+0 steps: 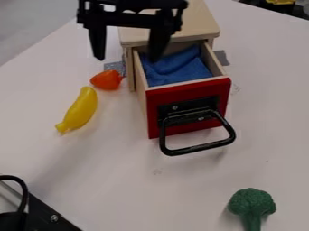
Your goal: Put the yellow banana in the drawer
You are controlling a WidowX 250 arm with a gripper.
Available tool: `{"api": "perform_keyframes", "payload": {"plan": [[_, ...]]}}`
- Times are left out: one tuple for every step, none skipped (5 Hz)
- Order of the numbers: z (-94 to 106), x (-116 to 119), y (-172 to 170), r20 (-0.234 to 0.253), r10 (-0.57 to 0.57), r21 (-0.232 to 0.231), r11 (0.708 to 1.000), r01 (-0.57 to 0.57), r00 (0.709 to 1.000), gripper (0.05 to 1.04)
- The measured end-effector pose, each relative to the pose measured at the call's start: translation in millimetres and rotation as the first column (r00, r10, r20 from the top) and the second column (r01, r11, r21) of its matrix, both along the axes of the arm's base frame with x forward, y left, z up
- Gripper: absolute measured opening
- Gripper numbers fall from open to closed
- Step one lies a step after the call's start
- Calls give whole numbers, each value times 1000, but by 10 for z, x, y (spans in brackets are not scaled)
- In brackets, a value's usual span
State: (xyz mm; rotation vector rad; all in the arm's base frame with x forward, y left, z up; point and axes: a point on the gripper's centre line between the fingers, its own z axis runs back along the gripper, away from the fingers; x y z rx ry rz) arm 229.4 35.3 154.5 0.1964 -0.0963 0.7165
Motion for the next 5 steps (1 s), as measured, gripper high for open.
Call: {"api": "perform_keyframes", "payload": {"plan": [[-196, -18, 231, -29, 29, 7, 1000, -29, 999, 999], [-388, -68, 405, -43, 41, 10, 999, -41, 998, 999], [-591, -81, 496, -48, 26, 39, 999, -24, 999, 999], [-809, -82, 630, -98, 52, 37, 998, -49, 994, 999], [-893, -51, 730, -118, 61, 33, 998, -58, 991, 999]]}}
